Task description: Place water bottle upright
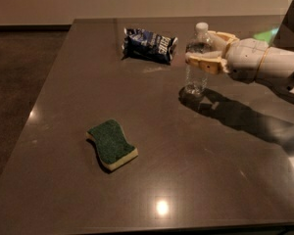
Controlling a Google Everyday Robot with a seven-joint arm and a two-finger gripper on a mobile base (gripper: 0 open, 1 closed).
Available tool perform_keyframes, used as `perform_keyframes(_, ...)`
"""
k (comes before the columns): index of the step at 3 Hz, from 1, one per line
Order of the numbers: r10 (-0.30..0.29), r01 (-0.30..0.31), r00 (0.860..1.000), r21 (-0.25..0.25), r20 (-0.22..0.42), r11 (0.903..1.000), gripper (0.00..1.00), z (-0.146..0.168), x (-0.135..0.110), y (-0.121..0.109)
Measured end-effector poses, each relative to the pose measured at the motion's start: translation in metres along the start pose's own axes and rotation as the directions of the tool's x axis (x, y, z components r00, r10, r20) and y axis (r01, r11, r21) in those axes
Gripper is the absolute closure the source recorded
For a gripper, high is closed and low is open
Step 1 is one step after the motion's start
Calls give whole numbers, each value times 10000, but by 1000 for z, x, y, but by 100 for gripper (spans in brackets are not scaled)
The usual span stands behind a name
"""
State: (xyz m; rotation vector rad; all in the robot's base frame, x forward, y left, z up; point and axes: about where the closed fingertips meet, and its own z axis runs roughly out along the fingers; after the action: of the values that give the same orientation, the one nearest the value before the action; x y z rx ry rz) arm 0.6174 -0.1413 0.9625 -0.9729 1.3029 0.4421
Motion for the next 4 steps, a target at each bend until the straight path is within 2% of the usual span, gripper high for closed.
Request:
perform_keyframes(1,-31,28,9991,76,429,10000,74,-2,1,-2)
perform_keyframes(2,217,-234,9976,249,650,9994,52,-5,6,-5)
perform_keyframes(4,475,-505,9964,431,697,9978,5,-6,11,-6)
